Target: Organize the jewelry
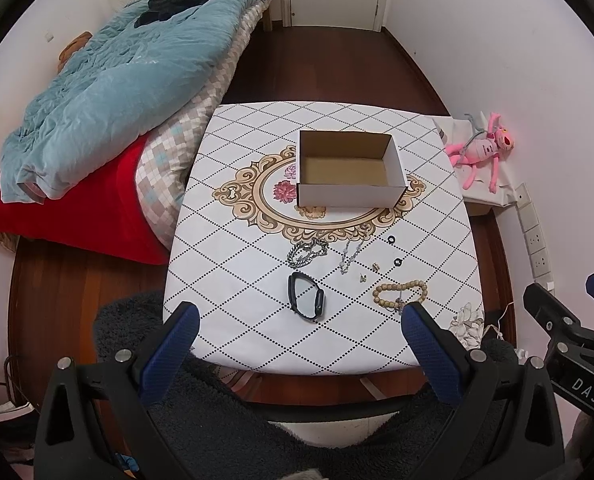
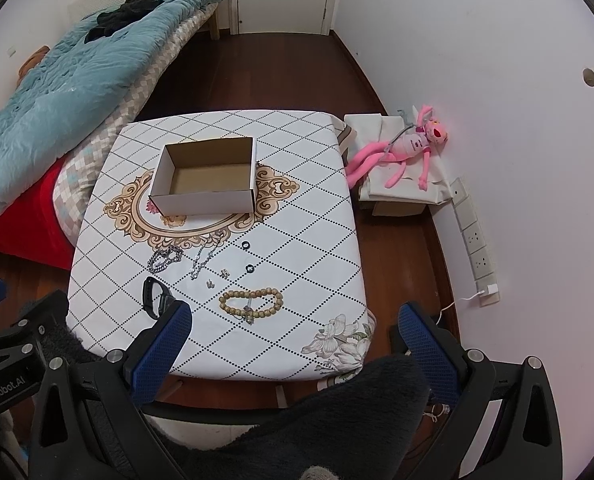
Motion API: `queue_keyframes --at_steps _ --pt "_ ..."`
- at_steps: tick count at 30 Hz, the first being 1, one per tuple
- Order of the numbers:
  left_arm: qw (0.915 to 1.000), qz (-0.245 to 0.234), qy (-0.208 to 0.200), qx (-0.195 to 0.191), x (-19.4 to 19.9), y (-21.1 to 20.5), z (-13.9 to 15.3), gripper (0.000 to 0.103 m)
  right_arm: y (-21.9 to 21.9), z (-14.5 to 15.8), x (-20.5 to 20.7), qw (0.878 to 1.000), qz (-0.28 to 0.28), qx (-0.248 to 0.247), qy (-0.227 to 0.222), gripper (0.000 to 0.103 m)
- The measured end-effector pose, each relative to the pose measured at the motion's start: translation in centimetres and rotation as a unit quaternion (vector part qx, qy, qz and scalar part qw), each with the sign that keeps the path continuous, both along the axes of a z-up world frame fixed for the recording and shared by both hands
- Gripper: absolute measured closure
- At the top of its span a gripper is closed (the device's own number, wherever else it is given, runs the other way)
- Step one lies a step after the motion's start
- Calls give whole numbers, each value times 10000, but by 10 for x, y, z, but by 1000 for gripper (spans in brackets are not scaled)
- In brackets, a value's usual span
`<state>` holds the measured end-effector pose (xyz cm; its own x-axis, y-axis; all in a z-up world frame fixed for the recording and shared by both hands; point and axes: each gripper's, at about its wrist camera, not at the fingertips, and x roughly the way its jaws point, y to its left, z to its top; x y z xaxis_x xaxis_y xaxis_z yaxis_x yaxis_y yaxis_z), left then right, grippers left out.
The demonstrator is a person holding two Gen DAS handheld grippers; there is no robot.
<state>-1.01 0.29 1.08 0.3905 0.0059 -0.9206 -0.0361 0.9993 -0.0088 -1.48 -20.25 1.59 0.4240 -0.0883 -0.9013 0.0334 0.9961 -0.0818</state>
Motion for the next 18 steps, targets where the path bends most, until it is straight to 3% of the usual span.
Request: queue_keyframes --at_steps 18 --pt "10000 9 -28 -36 -1 -3 4 0 -2 4 -4 10000 11 -33 -46 0"
